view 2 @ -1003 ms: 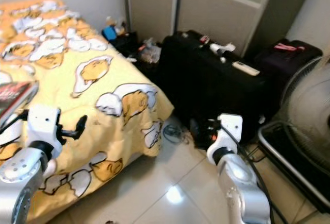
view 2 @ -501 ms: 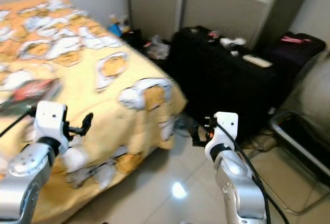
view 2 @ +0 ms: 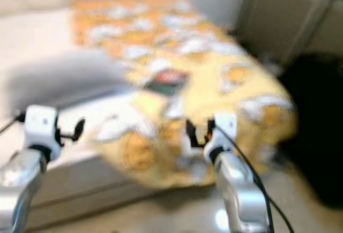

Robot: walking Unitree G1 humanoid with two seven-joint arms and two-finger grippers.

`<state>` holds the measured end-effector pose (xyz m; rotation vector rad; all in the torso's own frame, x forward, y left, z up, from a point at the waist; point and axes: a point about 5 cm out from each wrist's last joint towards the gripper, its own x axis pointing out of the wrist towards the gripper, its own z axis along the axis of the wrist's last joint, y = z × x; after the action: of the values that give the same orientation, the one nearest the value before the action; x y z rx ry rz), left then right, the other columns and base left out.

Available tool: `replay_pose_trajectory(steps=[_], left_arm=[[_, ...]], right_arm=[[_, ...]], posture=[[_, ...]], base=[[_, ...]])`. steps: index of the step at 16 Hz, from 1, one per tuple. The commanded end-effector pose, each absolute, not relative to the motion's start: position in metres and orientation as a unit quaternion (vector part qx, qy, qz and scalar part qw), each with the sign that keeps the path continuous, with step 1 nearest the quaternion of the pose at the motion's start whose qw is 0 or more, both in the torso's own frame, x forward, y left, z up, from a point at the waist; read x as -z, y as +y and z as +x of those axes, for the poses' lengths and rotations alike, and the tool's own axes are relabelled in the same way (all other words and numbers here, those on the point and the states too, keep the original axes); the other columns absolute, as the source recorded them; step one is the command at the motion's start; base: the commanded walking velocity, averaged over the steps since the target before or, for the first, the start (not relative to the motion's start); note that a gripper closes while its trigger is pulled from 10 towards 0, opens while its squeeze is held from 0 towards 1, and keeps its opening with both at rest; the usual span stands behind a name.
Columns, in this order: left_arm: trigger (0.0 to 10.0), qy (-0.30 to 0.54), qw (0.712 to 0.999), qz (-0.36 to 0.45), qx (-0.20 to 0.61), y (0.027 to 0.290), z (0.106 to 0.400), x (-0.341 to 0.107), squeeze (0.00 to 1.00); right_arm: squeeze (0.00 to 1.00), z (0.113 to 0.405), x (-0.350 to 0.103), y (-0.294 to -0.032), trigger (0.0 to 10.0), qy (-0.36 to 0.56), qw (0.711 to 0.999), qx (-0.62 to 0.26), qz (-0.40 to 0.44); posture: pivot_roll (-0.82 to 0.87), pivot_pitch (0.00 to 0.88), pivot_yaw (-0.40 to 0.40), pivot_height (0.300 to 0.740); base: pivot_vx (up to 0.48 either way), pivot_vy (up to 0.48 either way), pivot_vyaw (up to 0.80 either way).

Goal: Clean up the room

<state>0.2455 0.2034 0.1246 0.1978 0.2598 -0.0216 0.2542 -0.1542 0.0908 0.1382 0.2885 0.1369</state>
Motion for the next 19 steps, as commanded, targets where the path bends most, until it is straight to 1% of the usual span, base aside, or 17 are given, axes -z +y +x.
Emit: replay_pose_trajectory(steps=[1, 5, 19], left_arm=[[10.0, 0.122, 0.987, 0.107, 0.014, 0.2027, 0.2474, -0.1285, 0.0], [10.0, 0.115, 0.987, 0.112, 0.015, 0.2026, 0.2523, -0.1312, 0.0], [10.0, 0.115, 0.986, 0.117, 0.015, 0.2049, 0.2535, -0.1317, 0.0]], right_arm=[[0.0, 0.2561, -0.093, -0.1563, 10.0, 0.139, 0.986, -0.065, 0.066], [0.0, 0.2605, -0.0953, -0.1556, 10.0, 0.133, 0.987, -0.064, 0.06], [0.0, 0.2622, -0.0956, -0.151, 10.0, 0.129, 0.987, -0.069, 0.065]], posture=[[-0.1, 0.0, -0.008, 0.74], [-0.11, 0.0, -0.007, 0.74], [-0.1, 0.0, -0.005, 0.74]], base=[[0.0, 0.394, 0.0], [0.0, 0.39, 0.0], [0.0, 0.39, 0.0]])
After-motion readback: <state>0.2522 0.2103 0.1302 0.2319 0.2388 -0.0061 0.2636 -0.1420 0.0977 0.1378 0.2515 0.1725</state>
